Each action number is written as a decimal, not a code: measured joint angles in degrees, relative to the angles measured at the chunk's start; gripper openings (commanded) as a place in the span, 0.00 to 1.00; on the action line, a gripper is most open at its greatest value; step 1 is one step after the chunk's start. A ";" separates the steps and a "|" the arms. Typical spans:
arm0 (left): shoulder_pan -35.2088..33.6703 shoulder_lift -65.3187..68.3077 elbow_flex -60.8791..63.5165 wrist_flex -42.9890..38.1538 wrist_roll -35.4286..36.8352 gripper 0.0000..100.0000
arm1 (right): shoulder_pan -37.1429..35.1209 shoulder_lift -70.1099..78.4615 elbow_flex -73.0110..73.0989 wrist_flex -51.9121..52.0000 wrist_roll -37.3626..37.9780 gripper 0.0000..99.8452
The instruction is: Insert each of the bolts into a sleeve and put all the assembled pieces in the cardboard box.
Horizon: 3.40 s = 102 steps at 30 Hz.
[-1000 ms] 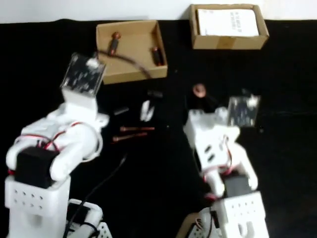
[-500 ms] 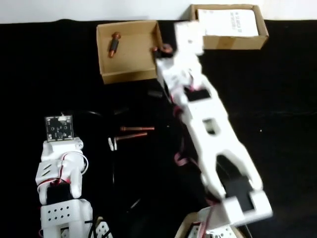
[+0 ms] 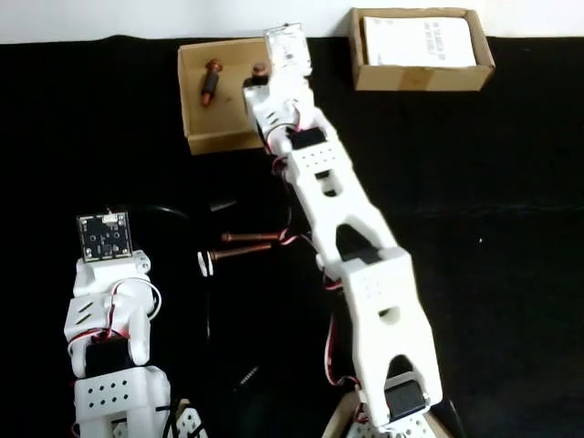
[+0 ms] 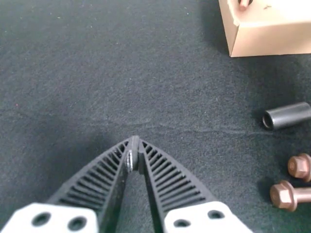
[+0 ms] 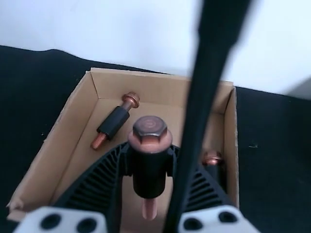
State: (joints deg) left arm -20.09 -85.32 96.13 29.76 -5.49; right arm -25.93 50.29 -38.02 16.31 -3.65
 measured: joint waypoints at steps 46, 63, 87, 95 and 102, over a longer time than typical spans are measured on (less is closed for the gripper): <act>-3.08 5.80 -1.76 3.69 4.13 0.10 | -1.14 8.53 -53.89 83.25 23.12 0.11; -3.08 67.96 -39.56 11.43 3.96 0.04 | -0.44 5.45 -26.73 73.05 37.63 0.11; -3.08 68.22 -40.00 11.52 3.96 0.04 | 1.49 10.37 -11.69 50.29 43.08 0.01; -4.40 68.22 -40.00 11.52 3.96 0.04 | 1.49 11.78 -22.15 63.38 43.16 0.01; -4.57 68.22 -40.00 11.52 3.96 0.04 | 0.44 11.43 -31.74 82.46 43.52 0.01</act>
State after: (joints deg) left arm -24.66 -17.10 56.13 41.27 -1.54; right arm -25.49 61.71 -69.76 98.77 39.87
